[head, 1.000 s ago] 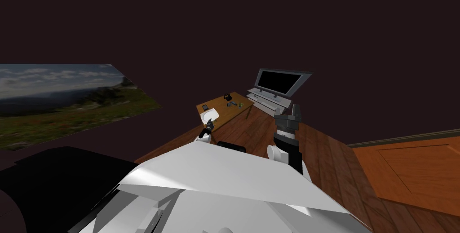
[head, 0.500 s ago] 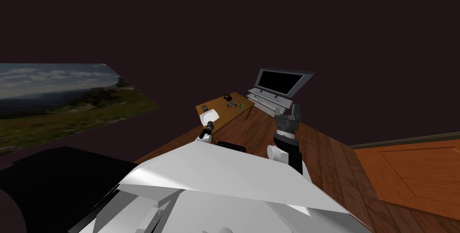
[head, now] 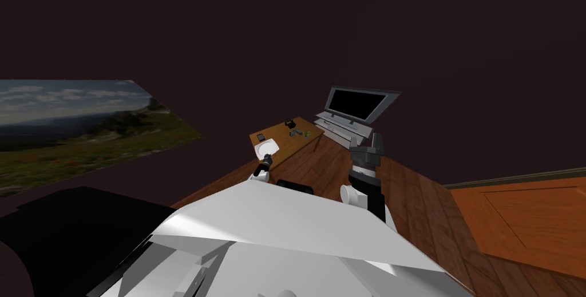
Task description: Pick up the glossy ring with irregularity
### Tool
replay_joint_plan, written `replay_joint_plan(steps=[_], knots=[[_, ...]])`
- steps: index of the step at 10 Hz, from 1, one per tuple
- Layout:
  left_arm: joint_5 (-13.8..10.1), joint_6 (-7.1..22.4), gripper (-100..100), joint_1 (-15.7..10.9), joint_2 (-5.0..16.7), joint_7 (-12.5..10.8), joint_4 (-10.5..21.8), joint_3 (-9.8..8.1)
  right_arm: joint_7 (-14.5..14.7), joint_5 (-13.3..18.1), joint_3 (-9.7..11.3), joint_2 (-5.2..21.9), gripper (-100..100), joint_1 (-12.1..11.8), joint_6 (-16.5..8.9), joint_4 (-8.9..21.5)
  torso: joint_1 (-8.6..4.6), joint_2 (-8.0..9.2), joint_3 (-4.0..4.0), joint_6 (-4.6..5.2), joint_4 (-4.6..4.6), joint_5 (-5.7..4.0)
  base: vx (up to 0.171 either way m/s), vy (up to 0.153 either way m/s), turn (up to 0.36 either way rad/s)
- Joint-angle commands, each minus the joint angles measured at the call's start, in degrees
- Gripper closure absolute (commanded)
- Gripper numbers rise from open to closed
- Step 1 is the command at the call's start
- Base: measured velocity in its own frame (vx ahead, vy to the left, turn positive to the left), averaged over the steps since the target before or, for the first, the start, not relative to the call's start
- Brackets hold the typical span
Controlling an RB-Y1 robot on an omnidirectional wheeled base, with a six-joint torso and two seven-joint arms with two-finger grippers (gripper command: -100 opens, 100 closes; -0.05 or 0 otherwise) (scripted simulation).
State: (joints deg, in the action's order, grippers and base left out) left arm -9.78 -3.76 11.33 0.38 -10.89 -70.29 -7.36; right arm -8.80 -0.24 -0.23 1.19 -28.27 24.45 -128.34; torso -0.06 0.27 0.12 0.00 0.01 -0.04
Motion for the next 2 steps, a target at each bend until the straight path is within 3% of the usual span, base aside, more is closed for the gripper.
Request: replay_joint_plan(steps=[1,2], knots=[[0.0,0.0,100,0.0,0.0,0.0,0.0,0.0,0.0,0.0,0.0,0.0,0,0.0,0.0,0.0,0.0,0.0,0.0,0.0,0.0,0.0,-0.054,-0.018,0.003],[0.0,0.2,0,0.1,0.0,0.0,-0.1,0.0,0.0,0.0,0.0,0.0,0,0.0,0.0,0.0,0.02,-0.04,0.0,0.01,0.02,-0.01,-0.007,-0.003,0.001]])
